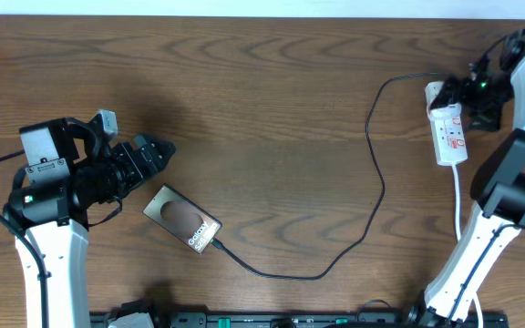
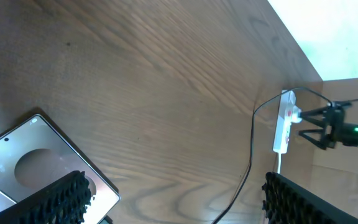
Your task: Plug charger to phone and switch on socket
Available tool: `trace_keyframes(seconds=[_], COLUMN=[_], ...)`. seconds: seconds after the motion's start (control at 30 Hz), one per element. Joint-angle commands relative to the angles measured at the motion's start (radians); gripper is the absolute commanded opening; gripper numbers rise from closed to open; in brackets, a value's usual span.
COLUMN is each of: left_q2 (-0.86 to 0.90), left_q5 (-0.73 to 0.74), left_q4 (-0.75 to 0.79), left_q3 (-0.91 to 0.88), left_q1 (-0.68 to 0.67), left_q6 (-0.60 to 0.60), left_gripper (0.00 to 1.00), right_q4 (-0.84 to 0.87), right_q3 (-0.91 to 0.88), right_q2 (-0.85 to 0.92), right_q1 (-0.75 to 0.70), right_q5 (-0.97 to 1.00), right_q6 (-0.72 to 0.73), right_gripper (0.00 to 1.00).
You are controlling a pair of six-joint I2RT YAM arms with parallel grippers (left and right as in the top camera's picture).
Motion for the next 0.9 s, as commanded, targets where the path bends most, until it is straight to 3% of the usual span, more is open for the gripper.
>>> trace_keyframes(seconds=[0.0,0.53,0.87], left_q2=[-0.008,-0.008,-0.008], left_q5=[-0.006,-0.006,-0.006], left_q4=[-0.003,-0.006,-0.006], left_q3=[0.019,0.019,0.019], left_q1=[-0.004,-0.004,-0.004], left_q6=[0.017,0.017,0.017], left_gripper=[0.88,0.88,0.88], right_q4=[-0.003,-0.195,-0.339], right_q3=[0.024,0.024,0.024], right_q2=[-0.186,-0.721,-0.830], right_q1=[-0.001,0.061,0.156], right_q5=[0.052,0.039,0.039], right_q6=[0.041,0.043,0.043], right_gripper=[0.99,0.99,0.99])
